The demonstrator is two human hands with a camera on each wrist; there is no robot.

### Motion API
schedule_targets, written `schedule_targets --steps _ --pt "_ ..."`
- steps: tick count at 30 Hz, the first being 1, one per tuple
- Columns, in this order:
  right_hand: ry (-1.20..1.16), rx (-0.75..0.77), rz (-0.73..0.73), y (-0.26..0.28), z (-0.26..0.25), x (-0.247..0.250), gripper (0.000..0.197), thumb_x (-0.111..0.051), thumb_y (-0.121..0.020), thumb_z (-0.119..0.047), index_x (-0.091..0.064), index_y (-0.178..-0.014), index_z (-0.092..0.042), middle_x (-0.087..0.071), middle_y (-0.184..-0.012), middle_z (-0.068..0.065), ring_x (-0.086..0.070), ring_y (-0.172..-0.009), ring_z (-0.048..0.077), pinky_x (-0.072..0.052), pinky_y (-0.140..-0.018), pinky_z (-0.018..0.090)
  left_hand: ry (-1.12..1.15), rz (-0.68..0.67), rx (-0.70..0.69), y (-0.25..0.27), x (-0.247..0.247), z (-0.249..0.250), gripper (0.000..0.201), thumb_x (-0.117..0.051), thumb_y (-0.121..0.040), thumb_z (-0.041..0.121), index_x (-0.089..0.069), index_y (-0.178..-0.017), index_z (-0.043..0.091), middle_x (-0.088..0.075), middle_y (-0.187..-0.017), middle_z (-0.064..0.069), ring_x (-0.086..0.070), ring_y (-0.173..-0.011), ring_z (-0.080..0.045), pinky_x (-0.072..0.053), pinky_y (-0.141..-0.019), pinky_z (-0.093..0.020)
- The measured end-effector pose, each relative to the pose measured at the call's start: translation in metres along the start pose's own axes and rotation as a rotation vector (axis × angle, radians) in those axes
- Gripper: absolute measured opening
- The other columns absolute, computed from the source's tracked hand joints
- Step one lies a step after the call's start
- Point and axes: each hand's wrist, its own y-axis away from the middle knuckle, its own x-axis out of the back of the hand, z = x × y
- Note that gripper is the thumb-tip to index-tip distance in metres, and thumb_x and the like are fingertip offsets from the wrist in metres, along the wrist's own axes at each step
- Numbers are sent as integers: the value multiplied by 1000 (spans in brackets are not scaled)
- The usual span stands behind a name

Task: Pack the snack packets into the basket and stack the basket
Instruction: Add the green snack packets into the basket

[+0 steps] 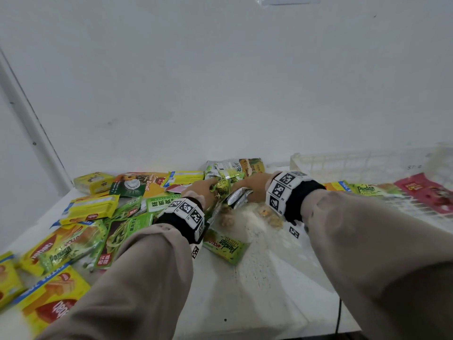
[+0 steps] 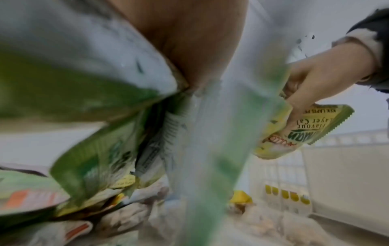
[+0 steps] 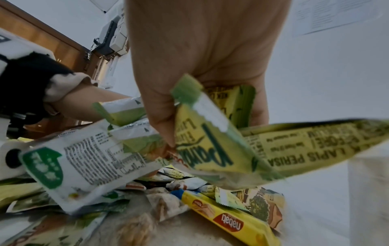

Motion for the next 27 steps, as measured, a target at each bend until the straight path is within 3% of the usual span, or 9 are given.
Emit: schedule_targets --steps 5,10,12,16,20,24,27 --pt "-8 5 11 11 -3 11 42 -45 -93 -13 -45 -135 -22 -51 -135 7 -49 -120 28 -41 -94 35 90 69 -6 10 17 11 43 -41 -97 22 -37 -139 22 -46 -140 -8 -48 -123 -28 -41 -95 -32" --pt "18 -33 -30 14 -9 0 40 -43 -95 -14 -44 -134 -18 -55 -126 10 -54 -112 28 -39 -78 27 109 80 5 18 23 18 44 -40 -97 22 -35 -140 21 -46 -140 -10 -48 -122 -29 -42 -94 -32" --pt "9 -45 -40 12 -10 -9 39 -46 -94 -17 -43 -132 -19 -57 -122 12 -56 -107 29 -43 -80 31 104 87 -1 21 24 18 43 -40 -97 21 -36 -140 20 -46 -139 -10 -48 -123 -29 -41 -95 -32" --pt "-89 -59 -19 4 -11 -21 53 -54 -89 -18 -34 -135 -33 -58 -115 14 -60 -98 32 -52 -83 43 89 58 15 26 20 14 42 -40 -98 24 -36 -140 23 -44 -142 -6 -48 -123 -27 -42 -95 -32" --pt "-112 -32 45 -3 -14 -26 47 -56 -88 -19 -36 -129 -25 -60 -104 17 -60 -93 33 -49 -73 40 91 46 22 29 16 11 43 -42 -97 23 -36 -140 24 -44 -142 -4 -46 -125 -26 -41 -98 -33" --pt "-124 7 55 -1 -16 -29 43 -53 -91 -25 -38 -132 -25 -59 -110 13 -58 -98 30 -46 -79 36 111 52 11 32 15 7 44 -43 -97 21 -37 -140 23 -45 -142 -5 -47 -124 -26 -41 -98 -32" --pt "-144 43 86 2 -19 -26 41 -52 -92 -19 -43 -132 -22 -58 -119 11 -56 -107 28 -43 -86 33 121 50 9 32 16 6 44 -43 -97 21 -36 -140 23 -44 -142 -5 -47 -125 -26 -40 -97 -30"
